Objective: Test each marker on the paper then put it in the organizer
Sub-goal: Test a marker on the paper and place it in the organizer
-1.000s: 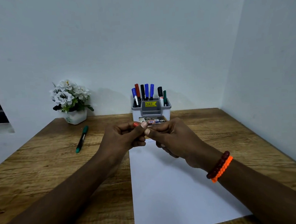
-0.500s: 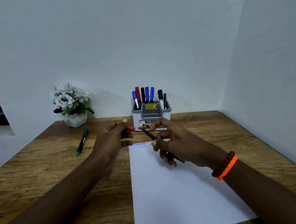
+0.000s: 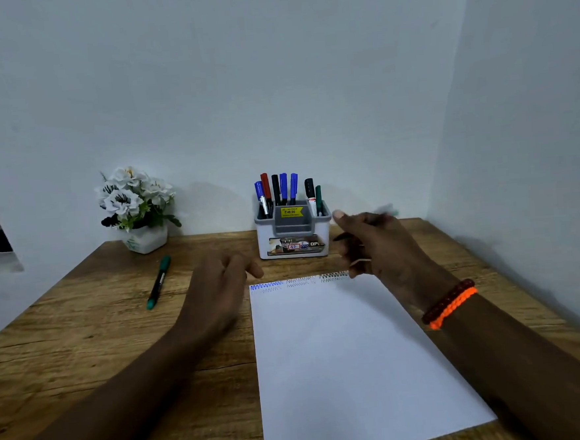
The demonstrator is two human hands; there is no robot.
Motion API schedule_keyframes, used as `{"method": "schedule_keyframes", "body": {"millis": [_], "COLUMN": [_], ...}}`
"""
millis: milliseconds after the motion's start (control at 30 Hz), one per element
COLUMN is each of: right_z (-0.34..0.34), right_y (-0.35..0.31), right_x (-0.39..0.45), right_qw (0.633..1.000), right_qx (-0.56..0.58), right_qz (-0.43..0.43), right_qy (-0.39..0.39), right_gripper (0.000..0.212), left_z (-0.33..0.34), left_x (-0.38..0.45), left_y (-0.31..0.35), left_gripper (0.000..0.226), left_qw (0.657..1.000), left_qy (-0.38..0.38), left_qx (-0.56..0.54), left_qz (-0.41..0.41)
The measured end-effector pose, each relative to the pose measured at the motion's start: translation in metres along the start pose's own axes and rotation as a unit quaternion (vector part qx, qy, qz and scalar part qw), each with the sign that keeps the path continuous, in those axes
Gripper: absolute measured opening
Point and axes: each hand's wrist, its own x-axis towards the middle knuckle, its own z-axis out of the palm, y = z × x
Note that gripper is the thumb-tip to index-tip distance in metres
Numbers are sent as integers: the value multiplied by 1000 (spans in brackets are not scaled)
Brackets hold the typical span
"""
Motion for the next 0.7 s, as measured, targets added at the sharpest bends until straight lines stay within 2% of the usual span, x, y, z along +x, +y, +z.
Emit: {"method": "schedule_keyframes", "body": {"millis": [67, 133, 267, 433, 700], "right_z": [-6, -12, -25, -30, -27], "right_y": [5, 10, 21, 32, 40], "right_x": [3, 1, -5, -1, 2], "right_qw": [998, 995, 993, 986, 968], "right_qx": [-26, -27, -45, -114, -204], "right_qz": [32, 69, 69, 45, -2], "right_qy": [42, 70, 86, 116, 149], "right_gripper": [37, 34, 19, 17, 23], "left_z": [0, 1, 7, 12, 13], "left_x": [-1, 0, 3, 8, 7], "left_y": [0, -3, -12, -17, -20], "left_gripper": [27, 11, 54, 62, 59], "left_qw": [993, 979, 953, 943, 947], "left_qy": [-21, -62, -106, -120, -116], "left_qx": [93, 165, 267, 298, 284], "left_qz": [69, 99, 92, 86, 92]}}
